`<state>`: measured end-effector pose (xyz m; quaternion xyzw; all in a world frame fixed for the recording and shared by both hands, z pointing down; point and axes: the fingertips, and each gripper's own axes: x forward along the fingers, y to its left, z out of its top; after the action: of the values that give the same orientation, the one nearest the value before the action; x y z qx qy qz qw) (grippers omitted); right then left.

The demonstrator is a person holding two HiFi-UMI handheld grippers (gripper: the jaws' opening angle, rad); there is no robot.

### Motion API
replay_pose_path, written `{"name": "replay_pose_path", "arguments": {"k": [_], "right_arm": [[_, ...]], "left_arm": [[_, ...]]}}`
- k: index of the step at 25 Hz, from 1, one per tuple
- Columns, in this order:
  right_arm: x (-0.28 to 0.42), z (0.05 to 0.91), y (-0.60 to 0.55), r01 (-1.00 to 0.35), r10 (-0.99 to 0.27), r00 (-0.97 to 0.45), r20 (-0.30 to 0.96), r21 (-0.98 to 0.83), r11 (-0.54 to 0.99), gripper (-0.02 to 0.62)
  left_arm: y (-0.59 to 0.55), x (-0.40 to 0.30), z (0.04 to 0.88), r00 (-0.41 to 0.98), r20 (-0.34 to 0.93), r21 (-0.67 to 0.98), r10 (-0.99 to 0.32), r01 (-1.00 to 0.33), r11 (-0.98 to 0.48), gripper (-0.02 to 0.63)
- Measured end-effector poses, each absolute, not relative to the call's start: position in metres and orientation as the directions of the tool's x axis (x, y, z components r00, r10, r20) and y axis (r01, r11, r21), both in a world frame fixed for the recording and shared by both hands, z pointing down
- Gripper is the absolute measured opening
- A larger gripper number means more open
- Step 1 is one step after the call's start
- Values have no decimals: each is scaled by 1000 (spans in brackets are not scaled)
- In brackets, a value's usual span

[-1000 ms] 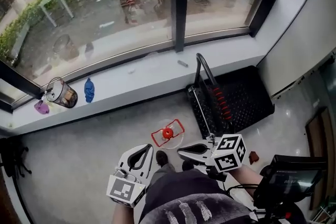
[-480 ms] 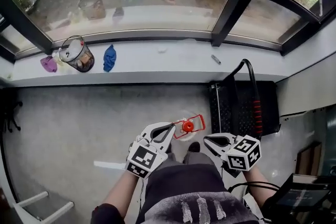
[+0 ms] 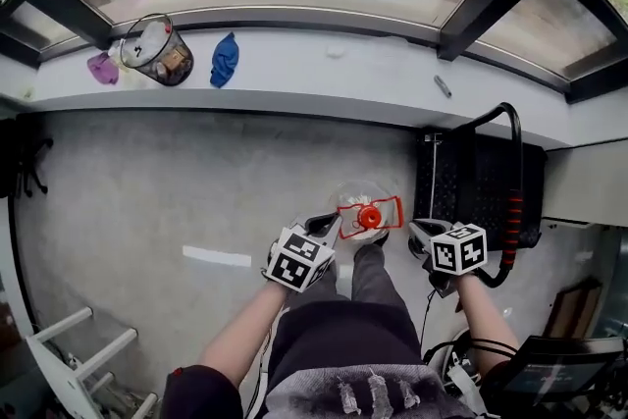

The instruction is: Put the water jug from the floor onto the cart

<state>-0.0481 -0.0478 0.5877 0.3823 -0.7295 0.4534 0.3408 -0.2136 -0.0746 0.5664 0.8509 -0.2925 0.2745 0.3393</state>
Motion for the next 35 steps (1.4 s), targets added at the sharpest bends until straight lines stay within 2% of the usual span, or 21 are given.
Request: {"name": "replay_pose_path", "arguments": {"k": [1, 5, 6, 7, 8, 10, 18, 26, 31, 33, 34, 35], "right_arm": [[-43, 603, -51, -867, -230, -475, 850, -406, 290, -2], [-25, 662, -59, -867, -142, -456, 879, -403, 293, 108], [-21, 674, -58, -866, -119, -450, 885, -401, 298, 132], [-18, 686, -57, -865, -93, -445, 891, -400, 303, 162], [-15, 698, -56, -864, -68, -438, 896, -399, 307, 179], [-9, 720, -60, -865, -32, -419, 907, -388, 318, 208], [16, 790, -63, -890, 32, -351, 936, -344, 301, 233], [13, 844, -43, -875, 127, -385, 914, -405, 264, 239], [12, 873, -25, -889, 209, -343, 916, -388, 244, 238], [12, 881, -18, -889, 252, -314, 915, -377, 259, 235], [9, 882, -14, -886, 262, -312, 913, -379, 266, 172], [7, 881, -12, -886, 258, -315, 913, -381, 266, 79]], "left_arm": [[-77, -213, 581, 652, 689, 407, -316, -709, -575, -9], [-80, -205, 644, 572, 770, 414, -283, -785, -461, -9], [-76, -200, 658, 579, 776, 450, -251, -787, -423, 54], [-72, -196, 670, 587, 780, 485, -217, -786, -383, 223], [-69, -194, 682, 589, 786, 508, -188, -788, -348, 311], [-65, -195, 706, 569, 810, 510, -143, -803, -310, 346], [-50, -206, 783, 479, 877, 463, -24, -859, -216, 345], [-18, -193, 851, 447, 888, 460, 109, -874, -158, 339], [-3, -188, 870, 421, 896, 440, 139, -884, -158, 239], [-5, -182, 874, 441, 888, 458, 131, -875, -158, 165], [-2, -178, 876, 456, 879, 474, 137, -866, -159, 106], [2, -174, 877, 468, 871, 488, 148, -857, -162, 71]]}}
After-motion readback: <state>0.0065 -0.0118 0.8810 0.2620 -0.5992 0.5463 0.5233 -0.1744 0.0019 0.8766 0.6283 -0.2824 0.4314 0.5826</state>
